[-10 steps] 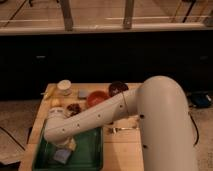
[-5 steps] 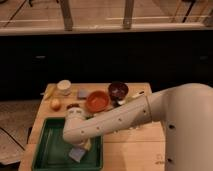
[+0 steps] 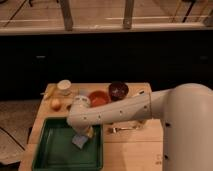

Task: Wipe tray with sponge

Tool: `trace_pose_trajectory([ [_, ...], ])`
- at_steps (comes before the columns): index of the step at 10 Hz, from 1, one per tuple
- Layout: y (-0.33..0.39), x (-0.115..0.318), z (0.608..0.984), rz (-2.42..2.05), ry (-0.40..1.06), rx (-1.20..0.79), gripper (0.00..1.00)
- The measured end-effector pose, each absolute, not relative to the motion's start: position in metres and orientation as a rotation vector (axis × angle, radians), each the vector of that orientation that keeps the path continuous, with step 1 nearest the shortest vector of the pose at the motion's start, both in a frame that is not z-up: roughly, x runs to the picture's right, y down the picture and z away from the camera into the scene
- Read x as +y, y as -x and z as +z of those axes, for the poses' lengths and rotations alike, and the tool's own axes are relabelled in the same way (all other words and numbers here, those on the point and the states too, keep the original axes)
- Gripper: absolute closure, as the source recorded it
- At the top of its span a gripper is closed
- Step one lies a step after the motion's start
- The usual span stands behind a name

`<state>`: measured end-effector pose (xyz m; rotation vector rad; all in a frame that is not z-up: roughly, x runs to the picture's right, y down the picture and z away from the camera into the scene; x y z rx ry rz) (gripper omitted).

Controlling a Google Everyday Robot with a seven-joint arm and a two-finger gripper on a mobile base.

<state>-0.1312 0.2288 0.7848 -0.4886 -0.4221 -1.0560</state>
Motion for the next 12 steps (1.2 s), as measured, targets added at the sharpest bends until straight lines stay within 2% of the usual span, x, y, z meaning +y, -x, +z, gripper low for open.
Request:
trace_pose_trajectory([
  [6,0.201,0.24,0.789,-1.221,0.496,-0.531,1.0],
  [12,0.19,0.305,0.735,-1.313,0.523,-0.558,1.0],
])
